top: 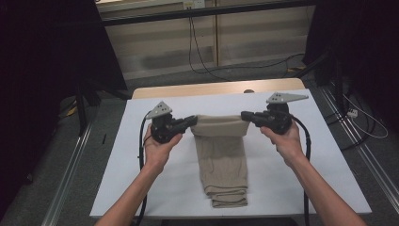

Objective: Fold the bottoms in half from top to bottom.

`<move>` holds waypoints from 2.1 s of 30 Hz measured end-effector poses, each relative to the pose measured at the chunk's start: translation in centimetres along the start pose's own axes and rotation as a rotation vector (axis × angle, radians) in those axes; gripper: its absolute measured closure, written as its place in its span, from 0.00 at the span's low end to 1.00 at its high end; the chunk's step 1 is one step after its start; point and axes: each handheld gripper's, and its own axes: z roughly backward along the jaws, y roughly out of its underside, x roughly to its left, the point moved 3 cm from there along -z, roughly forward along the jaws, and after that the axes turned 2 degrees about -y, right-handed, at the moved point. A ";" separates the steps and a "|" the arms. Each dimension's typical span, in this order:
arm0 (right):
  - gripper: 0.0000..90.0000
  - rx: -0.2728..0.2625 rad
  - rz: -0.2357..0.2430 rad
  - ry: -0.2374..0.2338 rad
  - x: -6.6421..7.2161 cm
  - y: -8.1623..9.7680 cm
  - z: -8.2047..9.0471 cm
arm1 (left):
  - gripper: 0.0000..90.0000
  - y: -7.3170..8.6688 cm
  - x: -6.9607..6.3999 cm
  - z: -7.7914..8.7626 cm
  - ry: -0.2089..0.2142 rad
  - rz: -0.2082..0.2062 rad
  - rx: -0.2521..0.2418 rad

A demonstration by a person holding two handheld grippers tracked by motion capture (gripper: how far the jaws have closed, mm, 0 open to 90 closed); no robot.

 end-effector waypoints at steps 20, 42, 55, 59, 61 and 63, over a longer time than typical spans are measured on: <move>1.00 0.074 -0.010 -0.078 5.8 8.2 3.6 | 0.98 6.9 -6.0 3.6 0.098 -0.062 0.145; 0.99 0.209 -0.003 -0.110 10.5 13.8 6.2 | 0.97 12.1 -9.6 5.3 0.221 -0.059 0.288; 0.42 0.149 -0.025 0.032 9.0 14.0 5.9 | 0.30 11.1 -5.8 4.8 -0.022 -0.051 0.221; 0.29 0.117 -0.024 0.107 7.9 13.5 6.1 | 0.18 10.4 -4.5 5.2 -0.130 -0.043 0.165; 0.28 0.100 -0.034 0.148 7.1 13.4 6.5 | 0.14 10.2 -3.7 5.6 -0.172 -0.030 0.135; 0.21 0.082 -0.042 0.200 6.4 13.2 6.9 | 0.10 10.2 -2.9 6.0 -0.206 -0.016 0.114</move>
